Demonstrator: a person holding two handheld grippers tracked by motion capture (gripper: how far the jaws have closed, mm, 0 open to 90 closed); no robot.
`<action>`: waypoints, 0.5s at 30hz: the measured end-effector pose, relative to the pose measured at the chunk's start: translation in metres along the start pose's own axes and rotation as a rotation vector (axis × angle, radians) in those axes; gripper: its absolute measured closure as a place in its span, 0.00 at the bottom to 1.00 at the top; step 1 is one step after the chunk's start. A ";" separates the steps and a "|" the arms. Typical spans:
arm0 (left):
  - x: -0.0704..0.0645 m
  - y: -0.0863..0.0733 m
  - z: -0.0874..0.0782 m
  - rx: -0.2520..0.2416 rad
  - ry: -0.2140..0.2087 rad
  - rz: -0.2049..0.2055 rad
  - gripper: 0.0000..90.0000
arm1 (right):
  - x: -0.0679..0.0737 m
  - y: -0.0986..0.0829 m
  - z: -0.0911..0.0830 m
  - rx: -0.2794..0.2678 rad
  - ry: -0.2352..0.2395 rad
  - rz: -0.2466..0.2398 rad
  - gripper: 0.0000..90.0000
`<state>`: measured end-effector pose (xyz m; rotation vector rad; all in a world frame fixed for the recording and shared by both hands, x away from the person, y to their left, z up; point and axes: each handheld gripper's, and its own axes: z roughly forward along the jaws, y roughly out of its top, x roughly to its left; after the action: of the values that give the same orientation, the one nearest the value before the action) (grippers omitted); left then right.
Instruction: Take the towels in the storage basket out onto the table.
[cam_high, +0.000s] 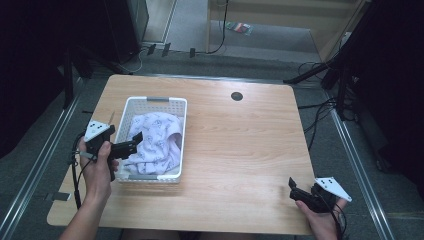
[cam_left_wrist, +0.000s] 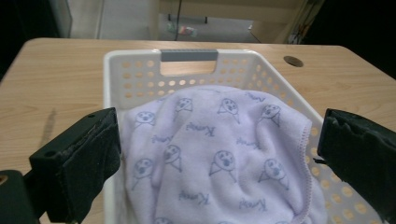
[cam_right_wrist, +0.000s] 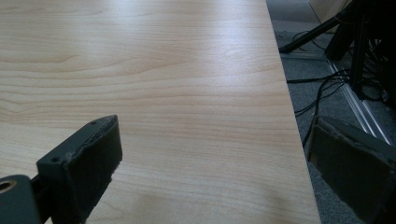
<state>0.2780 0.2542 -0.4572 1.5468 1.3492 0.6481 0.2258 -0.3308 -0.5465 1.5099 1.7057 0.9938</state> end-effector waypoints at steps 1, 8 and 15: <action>-0.001 0.001 0.003 0.009 -0.006 -0.004 0.00 | 0.000 0.000 0.000 0.000 0.000 0.000 0.04; -0.008 0.003 0.027 0.034 -0.033 -0.042 0.00 | 0.000 0.000 0.000 -0.001 0.002 0.000 0.04; -0.015 0.002 0.056 0.074 0.007 -0.057 0.00 | 0.000 0.000 0.000 0.000 0.002 0.002 0.04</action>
<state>0.3231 0.2228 -0.4750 1.5597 1.4319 0.5743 0.2258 -0.3310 -0.5465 1.5111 1.7058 0.9964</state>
